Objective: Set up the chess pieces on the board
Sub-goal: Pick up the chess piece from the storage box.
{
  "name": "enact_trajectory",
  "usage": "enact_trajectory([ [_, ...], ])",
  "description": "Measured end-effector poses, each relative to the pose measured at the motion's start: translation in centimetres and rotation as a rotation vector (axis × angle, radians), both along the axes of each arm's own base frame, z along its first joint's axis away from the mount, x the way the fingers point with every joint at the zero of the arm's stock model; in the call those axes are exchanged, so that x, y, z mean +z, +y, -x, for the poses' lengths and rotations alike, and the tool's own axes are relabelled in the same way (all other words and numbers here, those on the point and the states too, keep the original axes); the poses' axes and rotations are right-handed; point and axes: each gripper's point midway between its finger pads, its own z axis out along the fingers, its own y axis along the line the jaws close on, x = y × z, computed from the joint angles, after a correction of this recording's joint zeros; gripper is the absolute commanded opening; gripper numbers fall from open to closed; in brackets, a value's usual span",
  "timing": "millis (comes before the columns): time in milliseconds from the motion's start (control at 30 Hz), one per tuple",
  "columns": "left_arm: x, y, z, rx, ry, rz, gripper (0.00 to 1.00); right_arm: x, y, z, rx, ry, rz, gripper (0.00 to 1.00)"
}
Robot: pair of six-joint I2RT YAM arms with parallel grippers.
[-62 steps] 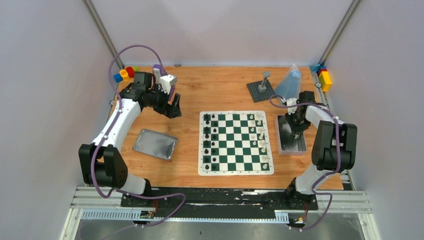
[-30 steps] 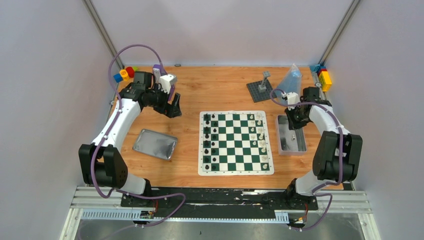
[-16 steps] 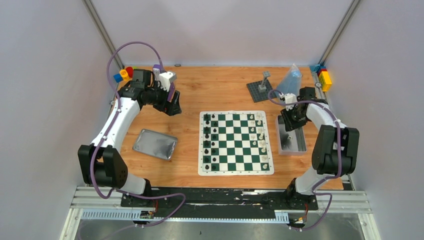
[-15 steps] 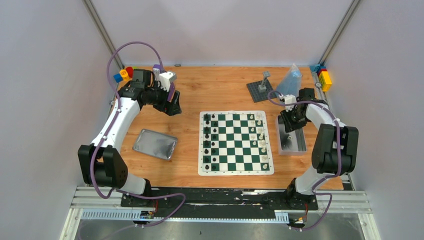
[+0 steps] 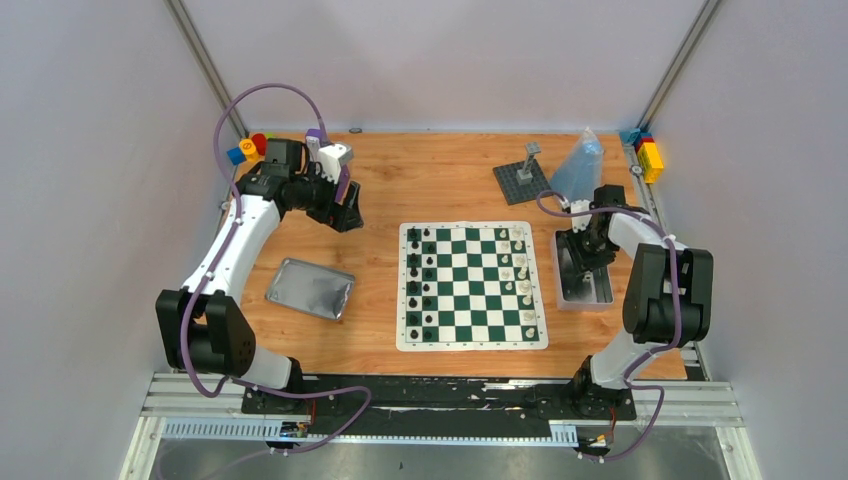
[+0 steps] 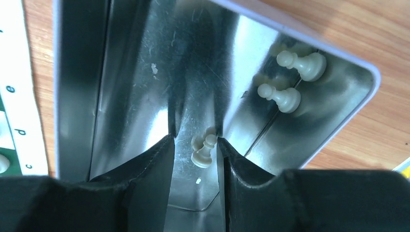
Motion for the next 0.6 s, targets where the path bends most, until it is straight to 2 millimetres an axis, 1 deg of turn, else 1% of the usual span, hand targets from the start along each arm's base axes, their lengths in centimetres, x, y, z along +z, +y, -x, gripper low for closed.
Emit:
enact_trajectory([
  [200, -0.6, 0.1, 0.3, -0.005, 0.013, -0.005, 1.00, -0.5, -0.7, 0.8, -0.013, 0.020, 0.040, 0.32],
  [400, -1.2, 0.1, 0.6, -0.008, 0.026, -0.009, 1.00, -0.4, -1.3, 0.9, -0.022, 0.022, 0.064, 0.25],
  [600, -1.4, 0.1, 0.7, -0.008, 0.031, -0.010, 1.00, -0.4, -1.4, 1.0, -0.021, 0.023, 0.071, 0.18],
])
